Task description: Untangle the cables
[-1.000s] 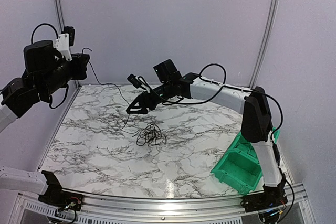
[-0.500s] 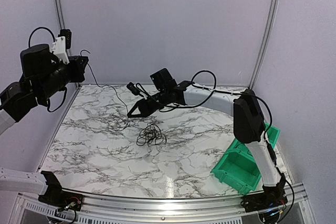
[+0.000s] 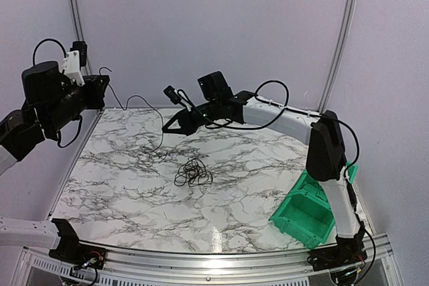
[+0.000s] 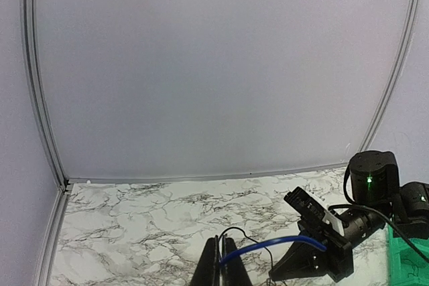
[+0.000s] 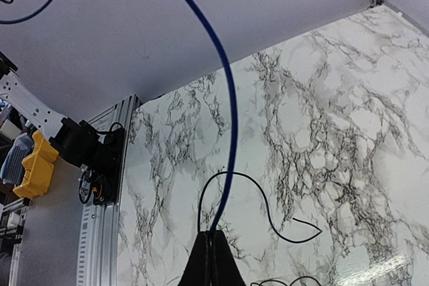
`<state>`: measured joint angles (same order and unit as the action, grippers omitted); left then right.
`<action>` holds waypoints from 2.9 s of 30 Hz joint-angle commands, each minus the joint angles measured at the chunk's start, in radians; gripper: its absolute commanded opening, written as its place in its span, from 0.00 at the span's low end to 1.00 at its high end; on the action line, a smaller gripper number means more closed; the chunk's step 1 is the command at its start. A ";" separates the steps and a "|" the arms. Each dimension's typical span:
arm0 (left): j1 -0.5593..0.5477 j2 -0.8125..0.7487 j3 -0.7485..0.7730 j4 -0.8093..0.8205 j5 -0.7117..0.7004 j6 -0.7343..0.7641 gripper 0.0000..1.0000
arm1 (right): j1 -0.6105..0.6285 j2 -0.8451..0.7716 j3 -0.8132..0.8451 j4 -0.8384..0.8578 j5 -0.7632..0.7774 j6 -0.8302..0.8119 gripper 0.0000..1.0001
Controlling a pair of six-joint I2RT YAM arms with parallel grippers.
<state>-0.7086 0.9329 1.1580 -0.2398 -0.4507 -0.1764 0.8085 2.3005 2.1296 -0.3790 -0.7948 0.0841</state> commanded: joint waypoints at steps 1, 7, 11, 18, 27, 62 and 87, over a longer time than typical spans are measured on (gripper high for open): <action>0.002 -0.022 -0.005 0.026 0.007 0.001 0.00 | -0.005 -0.021 0.023 0.020 0.010 -0.015 0.08; 0.002 -0.012 -0.006 0.030 0.029 -0.005 0.00 | 0.003 0.031 0.030 0.012 -0.011 -0.010 0.37; 0.001 -0.001 -0.007 0.031 0.032 -0.004 0.00 | 0.010 0.057 0.043 0.002 -0.009 -0.014 0.44; 0.002 0.005 -0.018 0.034 0.048 -0.020 0.00 | 0.025 0.079 0.041 0.002 -0.033 -0.015 0.55; 0.002 0.004 -0.026 0.039 0.058 -0.030 0.00 | 0.032 0.097 0.035 0.092 -0.159 0.075 0.64; 0.003 -0.082 -0.121 -0.010 -0.099 0.076 0.64 | 0.015 -0.169 0.021 -0.033 0.040 -0.188 0.00; 0.005 0.301 -0.077 0.190 0.271 0.190 0.87 | -0.411 -0.705 -0.433 -0.109 0.199 -0.347 0.00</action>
<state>-0.7082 1.1790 1.0348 -0.1448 -0.2443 0.0116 0.4816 1.6791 1.7241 -0.4583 -0.5983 -0.2405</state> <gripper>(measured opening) 0.869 0.022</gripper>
